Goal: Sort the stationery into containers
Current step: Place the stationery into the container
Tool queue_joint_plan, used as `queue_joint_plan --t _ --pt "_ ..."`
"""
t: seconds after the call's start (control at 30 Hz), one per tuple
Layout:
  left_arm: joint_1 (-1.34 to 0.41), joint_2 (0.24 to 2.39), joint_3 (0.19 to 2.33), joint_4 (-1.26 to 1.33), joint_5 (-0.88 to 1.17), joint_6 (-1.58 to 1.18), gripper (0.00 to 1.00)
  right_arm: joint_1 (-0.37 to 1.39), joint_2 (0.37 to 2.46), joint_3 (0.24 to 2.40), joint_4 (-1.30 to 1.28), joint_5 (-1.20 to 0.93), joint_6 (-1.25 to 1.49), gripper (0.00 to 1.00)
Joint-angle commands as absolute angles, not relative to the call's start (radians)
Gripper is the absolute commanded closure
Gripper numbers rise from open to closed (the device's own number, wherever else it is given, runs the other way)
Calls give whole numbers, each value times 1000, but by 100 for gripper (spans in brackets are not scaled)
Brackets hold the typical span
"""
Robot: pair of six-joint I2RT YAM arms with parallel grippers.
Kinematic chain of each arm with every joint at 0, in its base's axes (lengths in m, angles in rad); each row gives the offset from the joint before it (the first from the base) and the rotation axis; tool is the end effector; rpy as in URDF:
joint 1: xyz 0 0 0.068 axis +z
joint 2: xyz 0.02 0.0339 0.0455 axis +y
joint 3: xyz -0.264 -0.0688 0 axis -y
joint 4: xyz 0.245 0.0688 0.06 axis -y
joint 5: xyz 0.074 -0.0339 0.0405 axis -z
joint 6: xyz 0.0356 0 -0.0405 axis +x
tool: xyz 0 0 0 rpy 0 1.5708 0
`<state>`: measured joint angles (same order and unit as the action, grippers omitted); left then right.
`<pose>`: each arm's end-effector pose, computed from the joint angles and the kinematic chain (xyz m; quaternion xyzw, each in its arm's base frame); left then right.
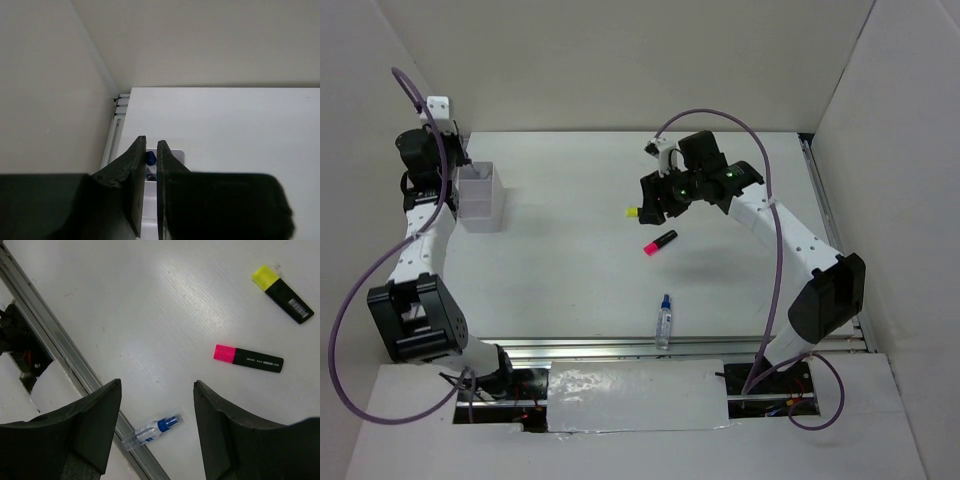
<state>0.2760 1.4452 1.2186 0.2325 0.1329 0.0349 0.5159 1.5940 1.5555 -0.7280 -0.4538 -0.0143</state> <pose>0.3365 0.0904 0.3795 -0.0378 0.7040 0.0633 0.7063 0.2964 0.1860 0.3544 -0.3199 0.8422 0.2952 0.3181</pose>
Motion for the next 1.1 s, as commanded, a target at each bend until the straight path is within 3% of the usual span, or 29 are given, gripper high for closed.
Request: queue_joint_plan --t 0.0,0.4,0.77,0.8,0.87,0.9,0.93,1.0,1.07 --pt "307 1508 1310 362 113 63 100 509 1609 1562 -729 -489 -11 34" --pt "316 1703 1411 420 123 97 100 495 1664 1551 -821 -474 -54 43" --pt "314 1669 1302 436 126 112 100 485 1681 1514 -851 -497 -54 43" --pt "314 1667 1295 431 133 112 96 485 1683 1513 -851 -497 -54 43" --pt "314 1666 1298 408 137 114 78 483 1681 1513 -848 -497 -51 43" --pt "314 1664 1301 391 138 110 57 483 1681 1514 -850 -497 -51 43" --pt "318 1664 1301 384 134 107 49 482 1681 1514 -851 -495 -49 43" --pt "319 1652 1310 370 136 106 36 476 1677 1513 -854 -494 -43 43" --pt "324 1628 1340 338 146 91 35 466 1666 1509 -857 -500 -37 43"
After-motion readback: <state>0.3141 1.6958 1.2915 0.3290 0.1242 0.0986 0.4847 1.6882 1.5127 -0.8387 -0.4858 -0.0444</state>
